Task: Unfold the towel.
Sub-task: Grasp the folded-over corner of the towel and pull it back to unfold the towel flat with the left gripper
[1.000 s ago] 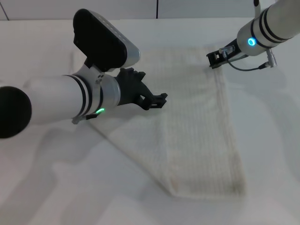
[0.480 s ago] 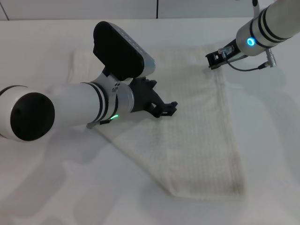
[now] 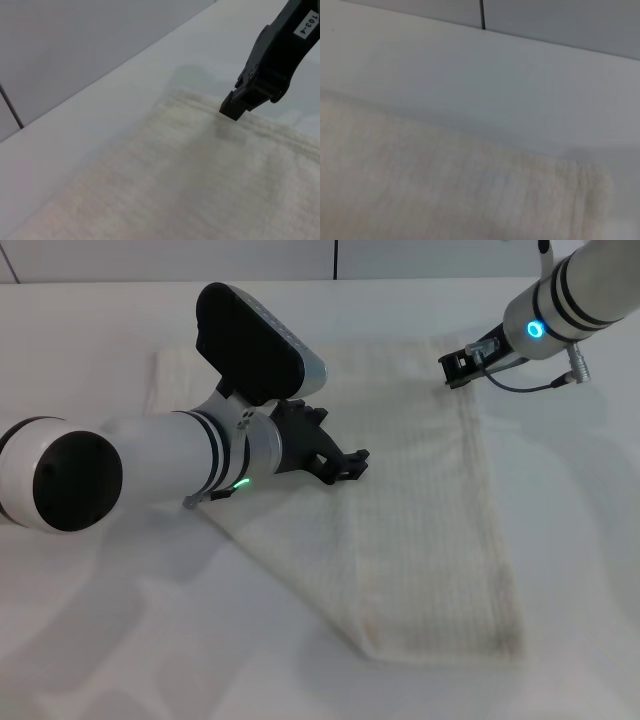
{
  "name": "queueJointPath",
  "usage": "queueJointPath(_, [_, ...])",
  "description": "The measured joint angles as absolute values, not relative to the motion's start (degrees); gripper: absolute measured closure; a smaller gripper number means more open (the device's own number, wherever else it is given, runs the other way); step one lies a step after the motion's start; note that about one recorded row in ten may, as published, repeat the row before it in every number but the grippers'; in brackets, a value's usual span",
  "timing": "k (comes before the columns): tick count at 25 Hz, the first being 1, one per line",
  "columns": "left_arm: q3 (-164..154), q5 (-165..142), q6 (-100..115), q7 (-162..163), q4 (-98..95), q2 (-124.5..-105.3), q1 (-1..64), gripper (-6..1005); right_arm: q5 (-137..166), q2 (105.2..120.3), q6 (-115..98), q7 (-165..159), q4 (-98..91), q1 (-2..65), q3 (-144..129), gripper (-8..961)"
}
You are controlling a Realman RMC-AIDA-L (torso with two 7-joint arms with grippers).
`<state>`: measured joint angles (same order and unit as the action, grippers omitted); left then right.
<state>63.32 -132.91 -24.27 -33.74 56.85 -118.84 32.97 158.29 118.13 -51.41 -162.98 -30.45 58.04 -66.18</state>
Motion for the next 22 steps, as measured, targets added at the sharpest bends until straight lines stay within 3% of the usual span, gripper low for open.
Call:
queueJointPath(14, [63.3,-133.1,-24.8,-34.2,57.7,-118.58,32.7,424,158.3,118.12,-52.0,-162.6,-30.8,57.9,-66.2,954])
queueJointPath(22, [63.6,-133.2,-27.4,-34.2,58.0,-118.57,33.4,869,158.3,118.12,-52.1,-162.5,-30.8,57.8,-66.2,954])
